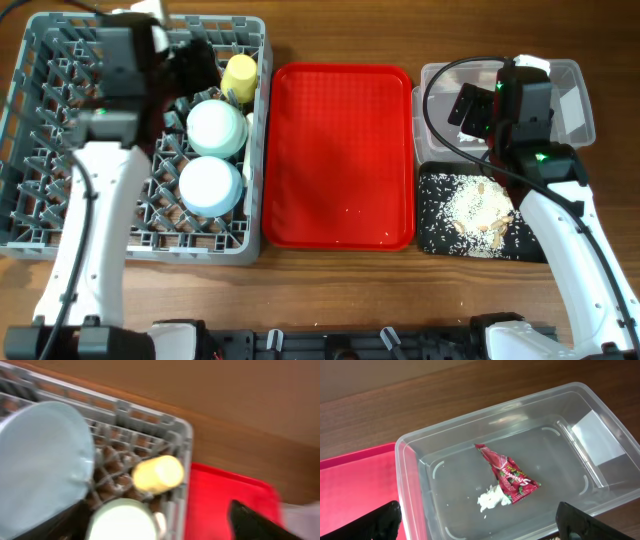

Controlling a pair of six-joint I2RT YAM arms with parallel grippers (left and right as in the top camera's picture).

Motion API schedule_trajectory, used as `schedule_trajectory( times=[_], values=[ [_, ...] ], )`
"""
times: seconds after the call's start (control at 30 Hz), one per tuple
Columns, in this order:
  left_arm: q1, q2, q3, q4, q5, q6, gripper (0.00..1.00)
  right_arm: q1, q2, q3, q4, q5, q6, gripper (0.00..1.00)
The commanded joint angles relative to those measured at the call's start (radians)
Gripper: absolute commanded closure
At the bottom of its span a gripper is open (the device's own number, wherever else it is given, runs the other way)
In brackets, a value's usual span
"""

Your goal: Sort waste into correct bins and load items into the dishwasher rack

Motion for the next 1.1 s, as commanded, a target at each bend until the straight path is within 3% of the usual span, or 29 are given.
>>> schedule_trajectory(
  times=[0.0, 0.53, 0.63, 0.67, 0.7, 0.83, 0.87, 0.9, 0.97, 1.0, 1.07],
  values=[
    [0.065, -0.008, -0.003, -0.049, 0.246, -0.029, 0.0, -0.005, 0.01, 0.012, 0.003, -0.009, -0.007, 0.0],
    [0.071, -0.008, -0.003, -0.089, 0.246, -0.028, 0.0, -0.005, 0.01, 0.012, 0.003, -0.009, -0.007, 0.0],
    [0.07, -0.008, -0.003, -0.035, 0.257, -0.03, 0.0, -0.005, 0.01, 0.012, 0.003, -0.009, -0.007, 0.0],
    [0.07, -0.008, -0.003, 0.021, 0.255, -0.032, 0.09, -0.005, 0.01, 0.012, 0.003, -0.01, -0.007, 0.0],
    [0.07, -0.008, -0.004, 0.028, 0.237, -0.034, 0.0, -0.005, 0.01, 0.012, 0.003, -0.009, -0.007, 0.0],
    [0.057, -0.008, -0.004, -0.097, 0.336, -0.062, 0.0, -0.005, 0.01, 0.012, 0.003, -0.009, -0.007, 0.0],
    [0.043, -0.008, -0.004, -0.16, 0.367, -0.061, 0.15, -0.005, 0.01, 0.012, 0.003, -0.01, -0.007, 0.0],
    [0.024, -0.007, -0.005, -0.217, 0.383, -0.05, 0.43, -0.005, 0.01, 0.012, 0.003, -0.01, -0.007, 0.0],
    [-0.023, -0.004, -0.008, -0.294, 0.371, -0.048, 0.8, -0.005, 0.01, 0.012, 0.003, -0.009, -0.007, 0.0],
    [-0.058, -0.004, -0.016, -0.322, 0.348, -0.047, 0.94, -0.005, 0.01, 0.012, 0.003, -0.01, -0.008, 0.0],
    [-0.123, -0.003, -0.043, -0.333, 0.267, -0.052, 0.96, -0.005, 0.01, 0.012, 0.003, -0.01, -0.007, 0.0]
  ],
)
